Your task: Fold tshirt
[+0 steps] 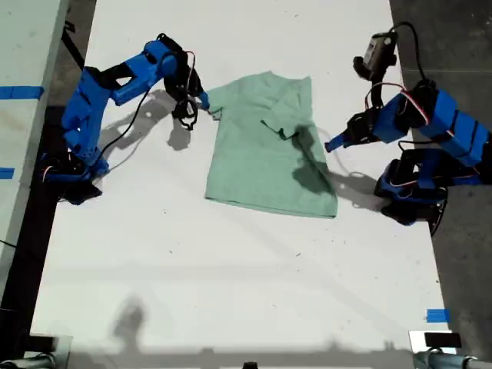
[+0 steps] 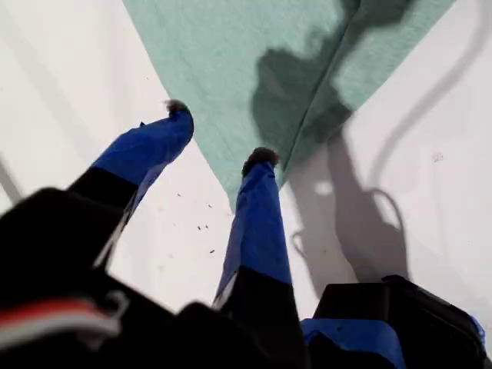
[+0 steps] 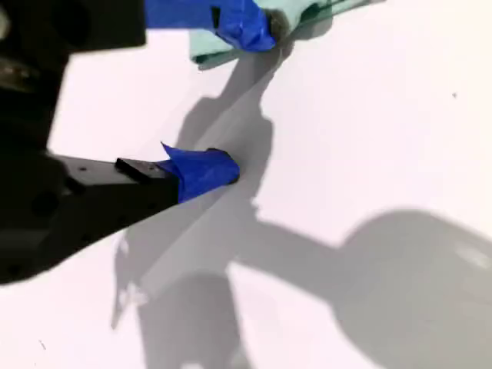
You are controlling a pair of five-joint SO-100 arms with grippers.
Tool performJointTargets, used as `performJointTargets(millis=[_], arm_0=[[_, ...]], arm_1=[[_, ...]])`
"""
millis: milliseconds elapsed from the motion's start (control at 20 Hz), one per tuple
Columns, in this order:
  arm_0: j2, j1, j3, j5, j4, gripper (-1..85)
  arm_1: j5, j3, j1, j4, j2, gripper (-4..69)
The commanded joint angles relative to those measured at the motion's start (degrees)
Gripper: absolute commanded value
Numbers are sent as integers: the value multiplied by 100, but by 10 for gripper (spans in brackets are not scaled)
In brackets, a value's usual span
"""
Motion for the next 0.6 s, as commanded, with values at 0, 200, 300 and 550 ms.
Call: performJointTargets(millis=[0,200,300,550], arm_0=[[835,413,-272,-272,53,246],[1318,606,-281,-343,-325,249],[1187,668,-281,-237,-615,244],[193,536,-334,-149,-624,240]], arm_1=[[-70,-9,53,-176,132,177],[-97,0,88,-202,132,172],[-97,18,88,-202,114,171],[-79,105,88,-176,185,171]])
